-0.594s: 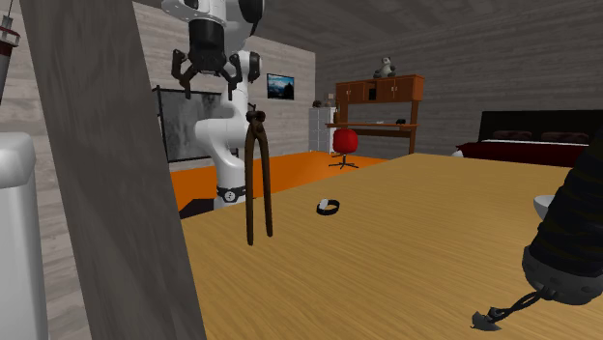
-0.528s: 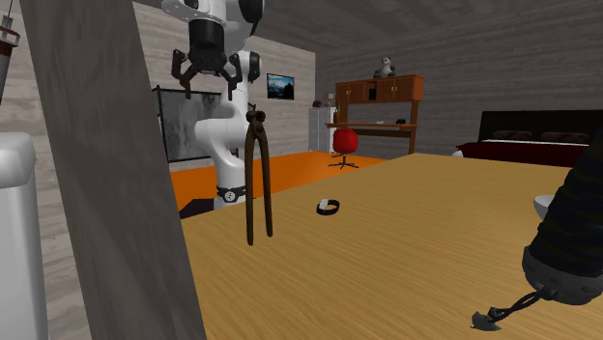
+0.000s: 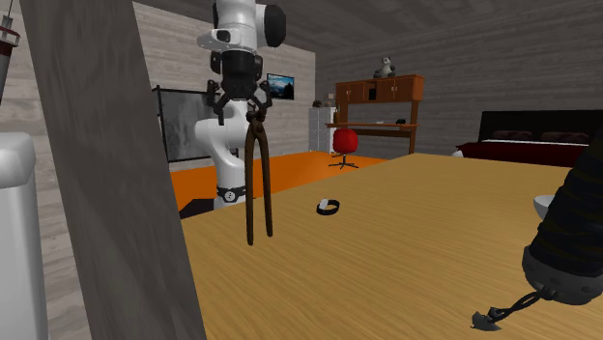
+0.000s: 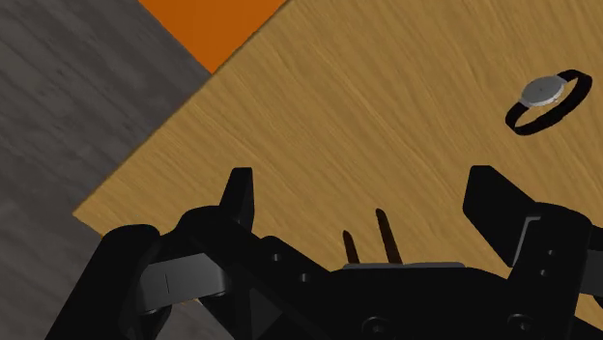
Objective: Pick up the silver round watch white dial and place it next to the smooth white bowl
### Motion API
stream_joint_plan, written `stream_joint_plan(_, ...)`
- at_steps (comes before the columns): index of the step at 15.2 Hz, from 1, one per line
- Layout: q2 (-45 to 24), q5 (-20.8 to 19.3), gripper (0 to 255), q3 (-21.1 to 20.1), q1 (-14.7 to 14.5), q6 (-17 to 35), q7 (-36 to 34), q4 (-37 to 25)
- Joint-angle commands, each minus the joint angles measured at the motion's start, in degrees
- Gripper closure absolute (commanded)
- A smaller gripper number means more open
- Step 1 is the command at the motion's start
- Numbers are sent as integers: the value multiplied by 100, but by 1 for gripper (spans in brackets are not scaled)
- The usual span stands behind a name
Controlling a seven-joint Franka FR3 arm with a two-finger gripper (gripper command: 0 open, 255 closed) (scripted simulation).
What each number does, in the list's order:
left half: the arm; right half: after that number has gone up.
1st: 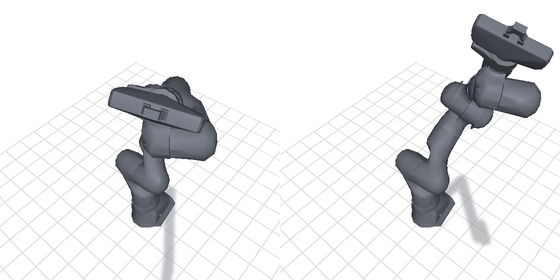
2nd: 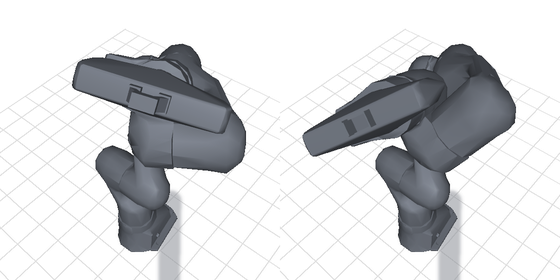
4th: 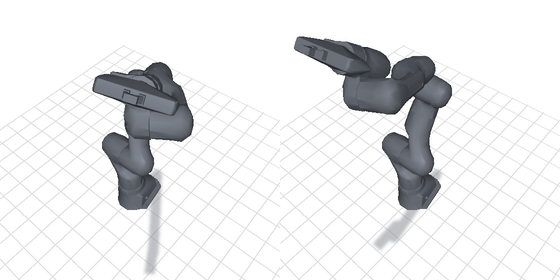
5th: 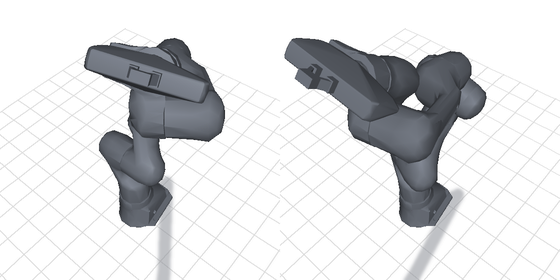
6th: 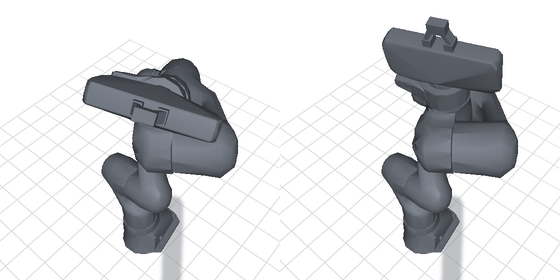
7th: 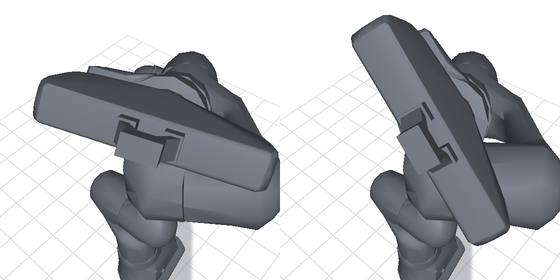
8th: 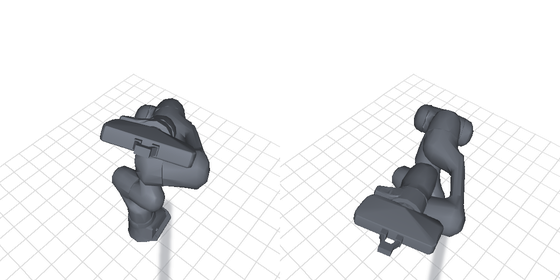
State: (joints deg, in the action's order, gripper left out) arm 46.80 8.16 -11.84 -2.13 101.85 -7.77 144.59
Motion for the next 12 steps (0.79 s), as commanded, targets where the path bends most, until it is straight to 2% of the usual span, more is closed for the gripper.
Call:
stream_joint_plan(1,-111,201,0,-264,-28,251,-397,138)
stream_joint_plan(6,-605,668,0,-968,-79,942,-1353,321)
stream_joint_plan(12,-1568,1027,0,-1863,6,1873,-2524,231)
